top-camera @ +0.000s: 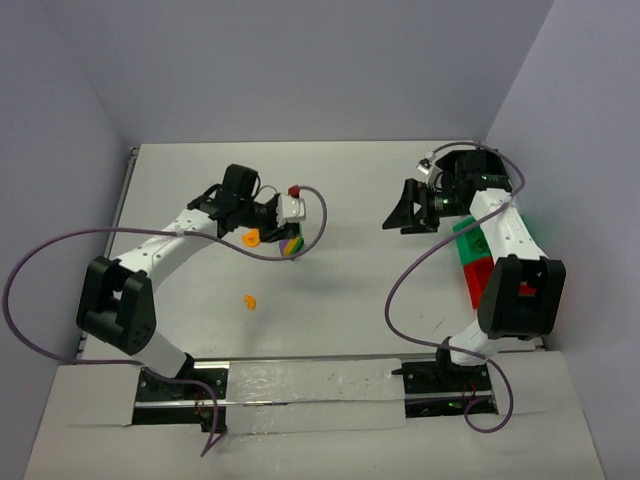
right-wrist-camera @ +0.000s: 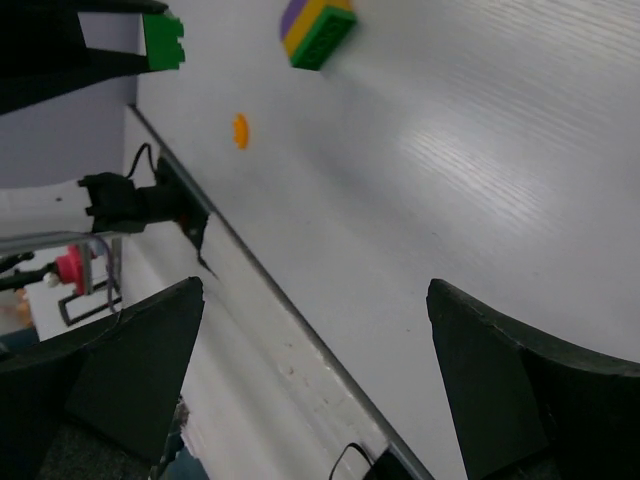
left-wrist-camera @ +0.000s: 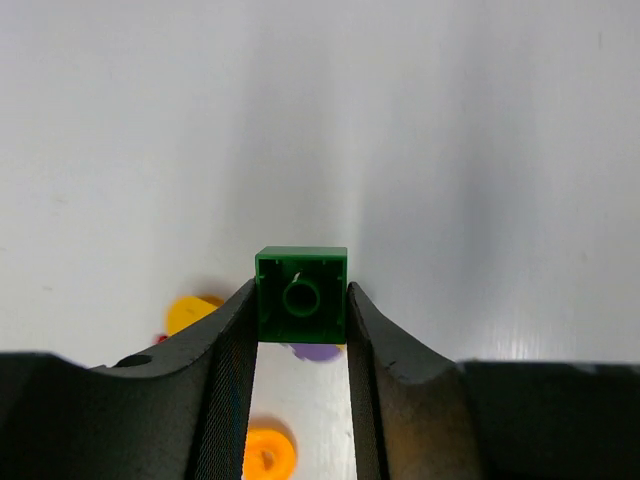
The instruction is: Sort the legos into containers by color
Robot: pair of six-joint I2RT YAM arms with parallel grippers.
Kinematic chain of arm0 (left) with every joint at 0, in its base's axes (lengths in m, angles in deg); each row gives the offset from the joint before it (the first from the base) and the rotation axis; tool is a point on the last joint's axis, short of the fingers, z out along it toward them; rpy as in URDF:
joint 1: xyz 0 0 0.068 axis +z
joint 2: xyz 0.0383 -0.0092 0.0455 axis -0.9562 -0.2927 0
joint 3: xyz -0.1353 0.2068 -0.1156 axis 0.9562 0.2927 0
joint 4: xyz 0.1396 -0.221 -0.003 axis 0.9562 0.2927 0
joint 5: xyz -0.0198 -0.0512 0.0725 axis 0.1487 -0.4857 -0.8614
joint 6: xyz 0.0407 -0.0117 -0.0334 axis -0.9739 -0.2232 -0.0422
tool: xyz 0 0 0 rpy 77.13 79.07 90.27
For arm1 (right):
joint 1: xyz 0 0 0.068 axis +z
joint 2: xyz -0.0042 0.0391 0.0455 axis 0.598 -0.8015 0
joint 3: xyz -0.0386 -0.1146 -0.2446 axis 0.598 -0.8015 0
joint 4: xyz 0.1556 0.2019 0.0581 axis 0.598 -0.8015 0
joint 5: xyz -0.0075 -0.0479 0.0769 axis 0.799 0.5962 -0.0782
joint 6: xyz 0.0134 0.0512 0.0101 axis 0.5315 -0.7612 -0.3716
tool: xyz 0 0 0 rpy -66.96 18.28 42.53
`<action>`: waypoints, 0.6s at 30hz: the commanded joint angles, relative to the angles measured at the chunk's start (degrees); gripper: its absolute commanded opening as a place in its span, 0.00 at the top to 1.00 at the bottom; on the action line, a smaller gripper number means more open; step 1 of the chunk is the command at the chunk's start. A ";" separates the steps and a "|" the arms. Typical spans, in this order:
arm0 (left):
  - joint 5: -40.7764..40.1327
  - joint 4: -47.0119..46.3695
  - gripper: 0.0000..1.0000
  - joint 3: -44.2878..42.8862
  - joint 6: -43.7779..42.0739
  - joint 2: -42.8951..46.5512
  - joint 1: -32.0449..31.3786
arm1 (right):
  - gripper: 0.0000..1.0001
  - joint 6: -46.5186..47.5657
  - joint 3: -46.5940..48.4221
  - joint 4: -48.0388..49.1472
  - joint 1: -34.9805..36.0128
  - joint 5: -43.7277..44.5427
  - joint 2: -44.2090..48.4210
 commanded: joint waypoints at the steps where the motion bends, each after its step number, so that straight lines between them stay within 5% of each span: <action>1: 1.87 -10.11 1.00 -6.40 21.92 2.05 -2.17 | 0.00 -3.01 2.18 3.94 5.07 -12.91 -2.61; 18: -4.45 -11.81 1.00 -12.89 30.47 -2.01 -11.17 | 0.11 -9.48 13.51 6.82 17.81 -14.54 -11.46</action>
